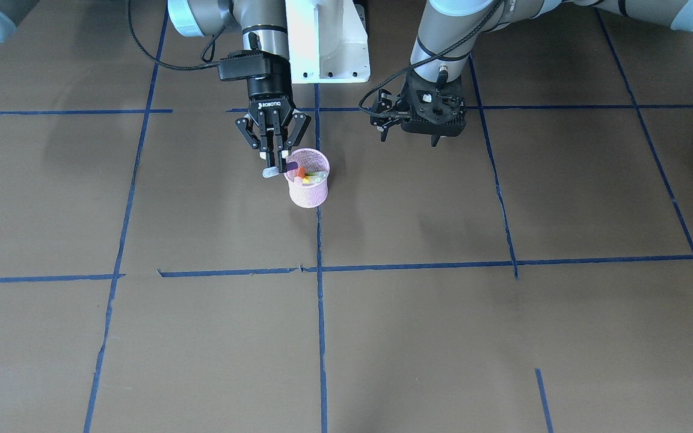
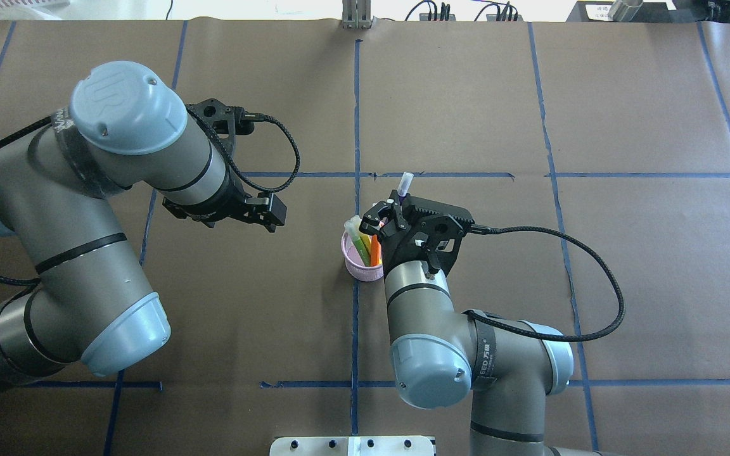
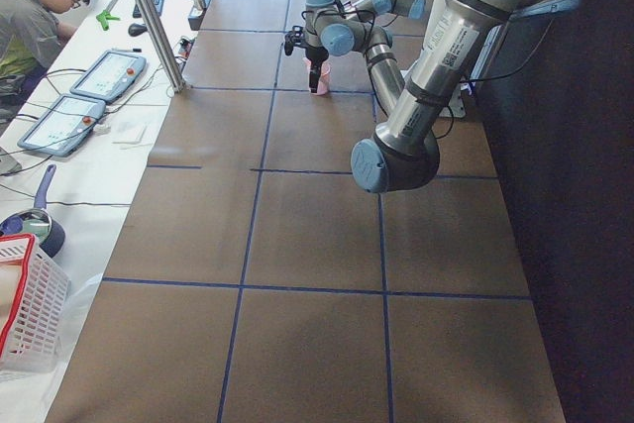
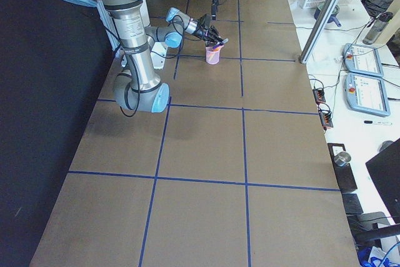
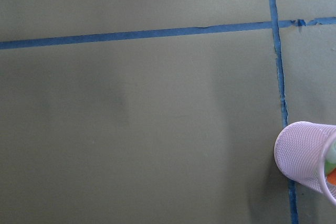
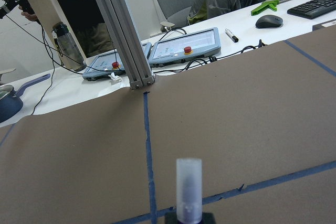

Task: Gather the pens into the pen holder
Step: 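Lower the purple marker into the pink cup and open the right gripper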

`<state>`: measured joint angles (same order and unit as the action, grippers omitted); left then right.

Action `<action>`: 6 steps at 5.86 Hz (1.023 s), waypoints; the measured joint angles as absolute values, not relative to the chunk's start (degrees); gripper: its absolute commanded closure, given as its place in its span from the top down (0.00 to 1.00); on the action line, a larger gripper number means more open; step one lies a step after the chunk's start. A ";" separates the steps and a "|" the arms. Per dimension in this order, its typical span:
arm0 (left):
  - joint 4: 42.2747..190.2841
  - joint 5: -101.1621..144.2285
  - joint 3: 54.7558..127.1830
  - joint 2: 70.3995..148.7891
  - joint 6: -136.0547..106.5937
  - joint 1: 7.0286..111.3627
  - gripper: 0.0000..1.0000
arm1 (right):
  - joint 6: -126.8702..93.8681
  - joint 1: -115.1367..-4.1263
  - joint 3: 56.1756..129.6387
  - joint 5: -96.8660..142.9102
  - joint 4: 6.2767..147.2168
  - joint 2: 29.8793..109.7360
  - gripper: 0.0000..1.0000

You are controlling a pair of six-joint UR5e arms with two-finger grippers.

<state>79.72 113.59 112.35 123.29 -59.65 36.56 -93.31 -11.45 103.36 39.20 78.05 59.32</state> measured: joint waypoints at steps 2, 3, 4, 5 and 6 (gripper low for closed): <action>80.22 113.57 112.33 123.25 -59.68 36.56 1.00 | -94.63 -9.18 101.18 36.42 77.98 58.57 0.99; 80.30 113.56 112.33 123.23 -59.68 36.56 1.00 | -94.67 -8.47 101.03 36.13 77.99 58.49 1.00; 80.32 113.58 112.29 123.23 -59.68 36.56 1.00 | -94.46 -8.25 101.34 36.28 77.98 58.39 1.00; 80.33 113.60 112.28 123.22 -59.68 36.56 1.00 | -94.08 -8.49 102.69 38.18 78.05 58.32 1.00; 80.33 113.59 112.30 123.22 -59.65 36.56 1.00 | -93.36 -9.47 104.76 42.47 78.95 58.29 1.00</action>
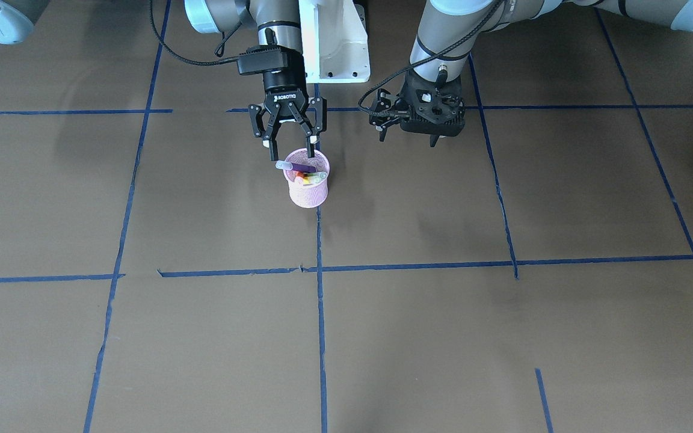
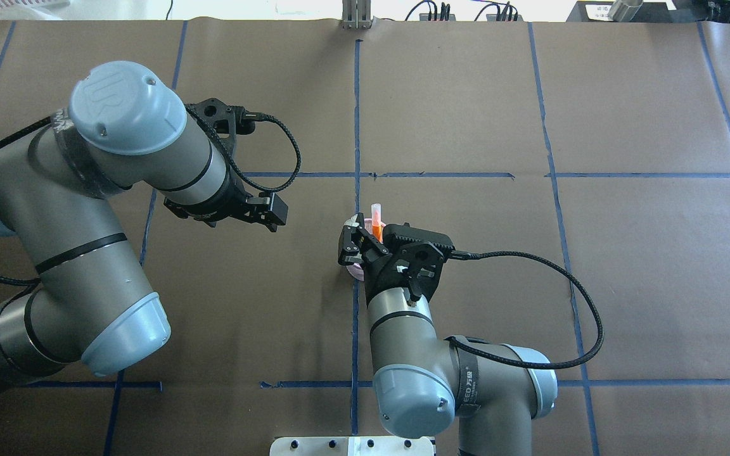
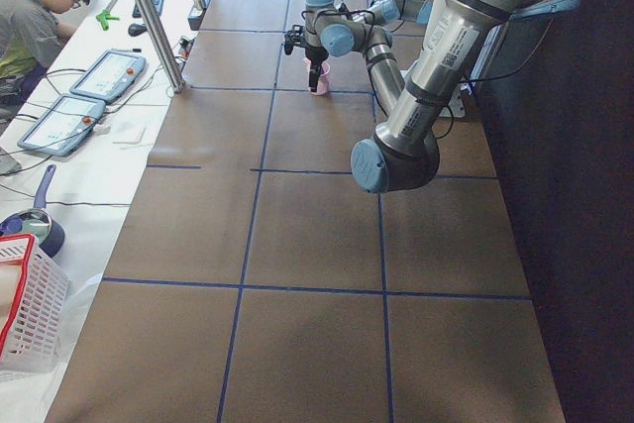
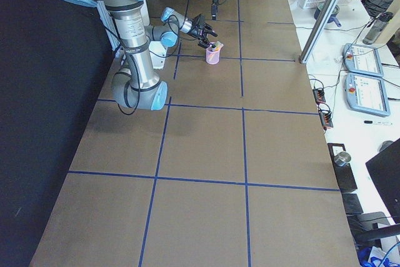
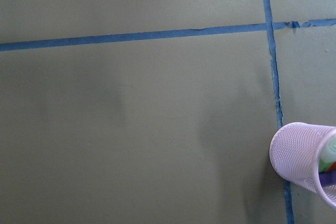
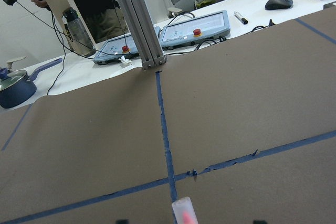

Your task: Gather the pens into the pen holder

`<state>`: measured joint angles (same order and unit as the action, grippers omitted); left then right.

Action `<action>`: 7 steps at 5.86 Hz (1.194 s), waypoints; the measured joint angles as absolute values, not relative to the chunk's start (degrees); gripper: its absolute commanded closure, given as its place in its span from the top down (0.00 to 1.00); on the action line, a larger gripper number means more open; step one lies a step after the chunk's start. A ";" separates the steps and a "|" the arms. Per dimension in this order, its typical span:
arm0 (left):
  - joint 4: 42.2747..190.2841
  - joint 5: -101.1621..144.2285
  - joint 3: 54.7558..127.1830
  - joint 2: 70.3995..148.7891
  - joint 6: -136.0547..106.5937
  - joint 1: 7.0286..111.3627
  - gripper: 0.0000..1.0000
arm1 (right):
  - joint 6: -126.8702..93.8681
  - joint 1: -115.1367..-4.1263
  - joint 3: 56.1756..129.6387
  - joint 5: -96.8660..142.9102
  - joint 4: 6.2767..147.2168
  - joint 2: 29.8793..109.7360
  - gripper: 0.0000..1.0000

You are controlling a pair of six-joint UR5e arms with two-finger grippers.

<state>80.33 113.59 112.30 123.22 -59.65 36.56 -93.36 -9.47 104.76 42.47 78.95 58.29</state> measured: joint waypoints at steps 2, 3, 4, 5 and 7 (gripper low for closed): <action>80.33 113.60 112.32 123.29 -59.66 36.56 1.00 | -90.91 -15.30 109.53 59.88 85.69 57.43 1.00; 80.30 113.66 112.32 123.30 -59.65 36.53 1.00 | -88.37 -19.14 110.71 70.43 90.31 56.60 1.00; 80.27 113.73 112.32 123.31 -59.61 36.50 1.00 | -83.83 -22.84 111.05 80.61 95.10 56.01 1.00; 80.22 113.79 112.36 123.29 -59.57 36.48 1.00 | -77.61 -26.80 111.14 90.67 99.26 55.68 1.00; 80.12 113.81 112.60 122.29 -57.92 37.05 1.00 | -66.35 -35.71 111.29 107.93 103.76 56.01 1.00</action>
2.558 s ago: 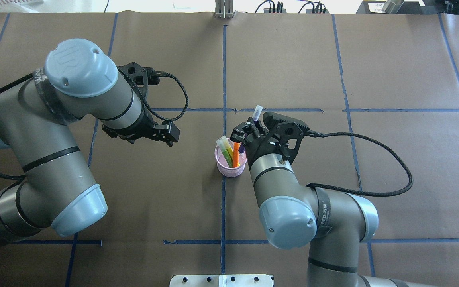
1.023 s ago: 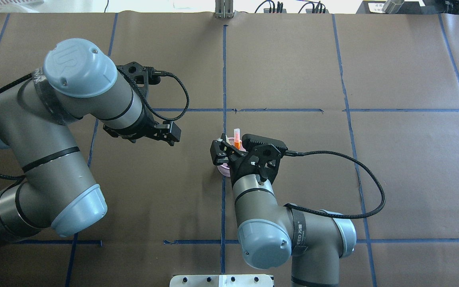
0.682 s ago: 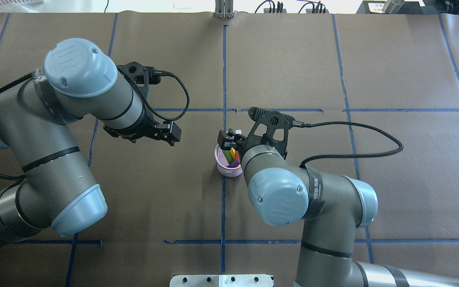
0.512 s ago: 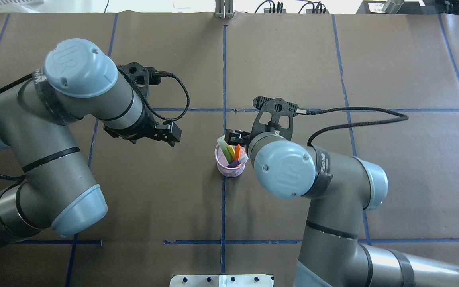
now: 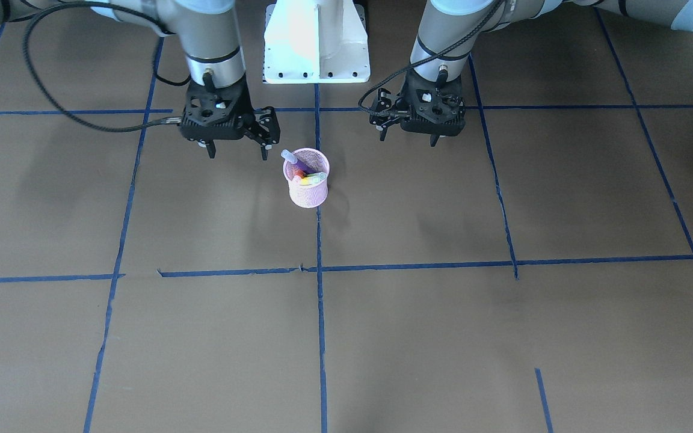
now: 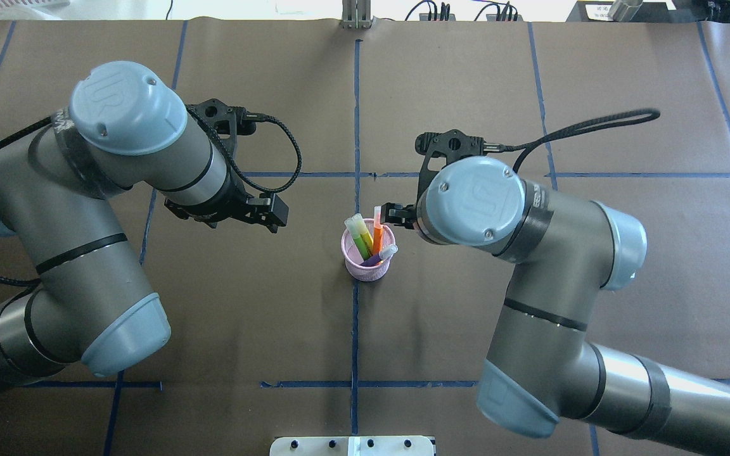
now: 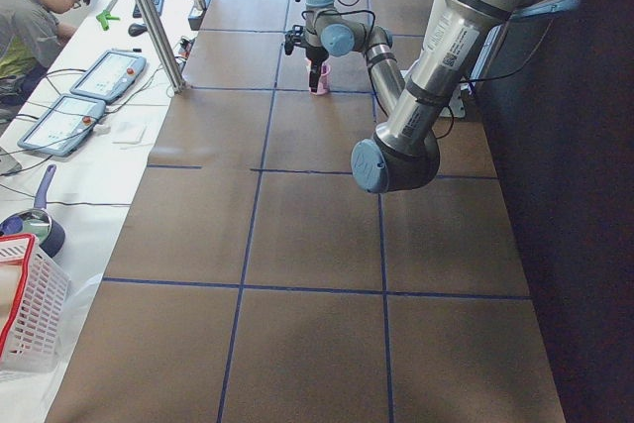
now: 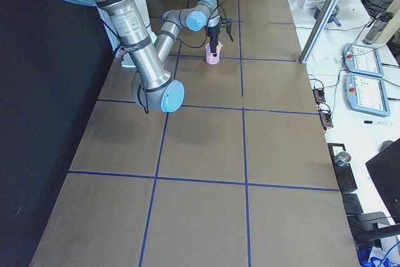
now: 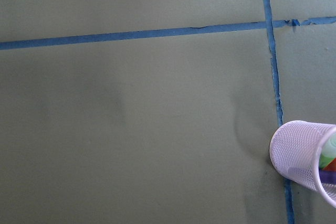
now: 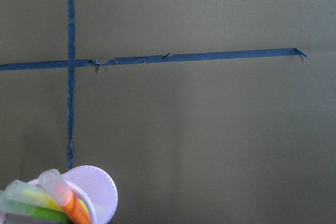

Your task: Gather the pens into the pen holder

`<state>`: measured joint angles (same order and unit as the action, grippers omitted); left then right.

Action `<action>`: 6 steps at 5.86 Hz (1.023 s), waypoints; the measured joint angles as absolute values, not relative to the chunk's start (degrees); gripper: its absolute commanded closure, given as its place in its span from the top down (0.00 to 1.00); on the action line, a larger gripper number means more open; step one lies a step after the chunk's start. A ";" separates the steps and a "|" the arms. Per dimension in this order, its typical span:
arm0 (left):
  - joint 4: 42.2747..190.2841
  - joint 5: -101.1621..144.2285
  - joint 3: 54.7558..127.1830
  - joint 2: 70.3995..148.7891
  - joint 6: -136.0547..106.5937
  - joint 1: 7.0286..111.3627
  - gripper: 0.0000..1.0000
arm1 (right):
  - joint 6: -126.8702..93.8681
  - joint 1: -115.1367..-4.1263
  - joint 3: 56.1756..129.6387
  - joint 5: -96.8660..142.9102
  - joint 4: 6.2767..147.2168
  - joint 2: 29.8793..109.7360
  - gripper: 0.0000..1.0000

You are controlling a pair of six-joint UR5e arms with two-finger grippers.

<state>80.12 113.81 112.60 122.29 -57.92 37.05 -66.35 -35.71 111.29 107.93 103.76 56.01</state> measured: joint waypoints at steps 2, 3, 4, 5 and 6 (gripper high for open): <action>80.11 115.81 113.12 118.37 -48.49 42.10 1.00 | -51.29 -44.36 113.75 115.18 108.45 59.00 1.00; 80.14 118.87 113.17 114.94 -41.17 46.60 1.00 | -42.72 -48.56 115.51 117.58 109.10 62.94 1.00; 80.12 121.90 113.14 110.95 -32.65 51.94 1.00 | -33.41 -52.89 116.22 119.47 108.88 67.65 1.00; 80.02 124.75 112.92 106.92 -23.99 57.50 1.00 | -23.85 -57.83 116.36 120.53 108.48 72.53 1.00; 79.97 127.03 112.60 103.25 -17.37 62.89 1.00 | -13.96 -63.67 116.40 122.10 108.34 77.51 1.00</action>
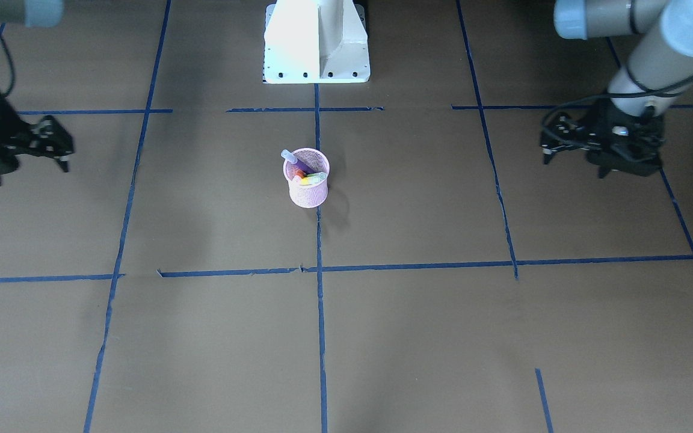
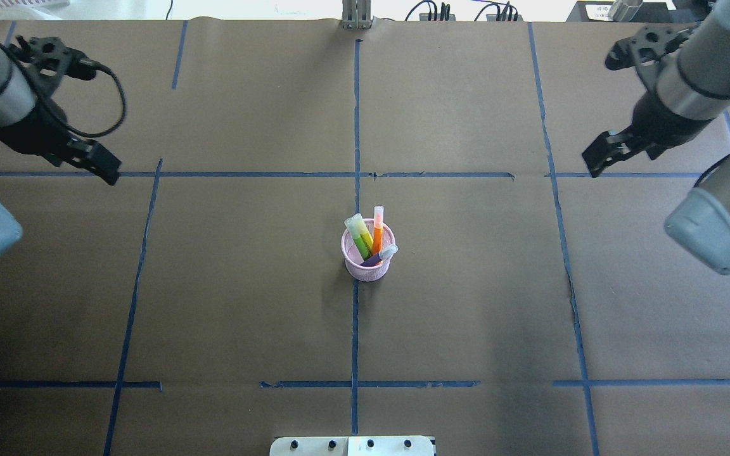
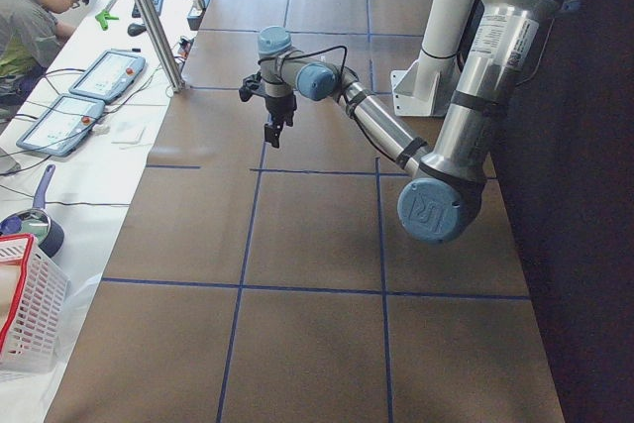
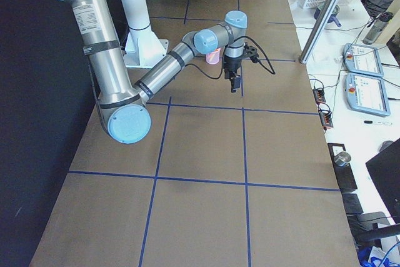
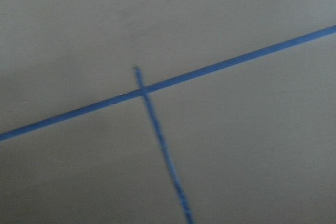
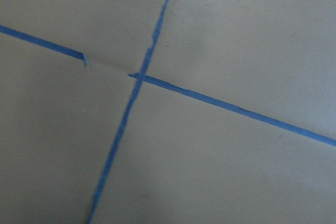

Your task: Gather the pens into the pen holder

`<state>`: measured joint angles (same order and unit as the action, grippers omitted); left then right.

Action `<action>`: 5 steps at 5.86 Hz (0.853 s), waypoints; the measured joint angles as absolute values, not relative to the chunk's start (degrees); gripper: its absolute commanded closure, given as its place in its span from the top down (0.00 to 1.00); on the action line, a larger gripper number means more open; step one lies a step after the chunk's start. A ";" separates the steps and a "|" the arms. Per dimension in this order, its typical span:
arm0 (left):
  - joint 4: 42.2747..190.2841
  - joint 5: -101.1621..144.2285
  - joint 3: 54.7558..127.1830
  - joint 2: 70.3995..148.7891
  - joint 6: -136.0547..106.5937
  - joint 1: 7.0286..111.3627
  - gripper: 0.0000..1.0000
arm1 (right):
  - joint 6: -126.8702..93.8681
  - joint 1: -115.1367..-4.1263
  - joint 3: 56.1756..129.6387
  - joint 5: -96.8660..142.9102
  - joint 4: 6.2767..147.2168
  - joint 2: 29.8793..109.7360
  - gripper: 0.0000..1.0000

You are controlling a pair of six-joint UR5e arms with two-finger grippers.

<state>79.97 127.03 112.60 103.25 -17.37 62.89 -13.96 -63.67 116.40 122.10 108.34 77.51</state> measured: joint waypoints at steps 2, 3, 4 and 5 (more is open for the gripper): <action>79.81 129.38 111.89 96.76 -6.62 72.73 1.00 | 3.86 -74.53 116.16 124.41 108.29 87.66 1.00; 79.72 131.65 110.36 94.03 -1.00 78.02 1.00 | 8.87 -79.22 115.46 124.77 108.29 91.59 1.00; 79.78 133.88 108.17 91.61 4.04 83.07 1.00 | 10.90 -83.73 113.84 126.02 108.18 94.46 1.00; 80.03 134.83 105.90 89.04 8.64 86.53 1.00 | 12.83 -87.67 111.62 128.09 107.07 97.22 1.00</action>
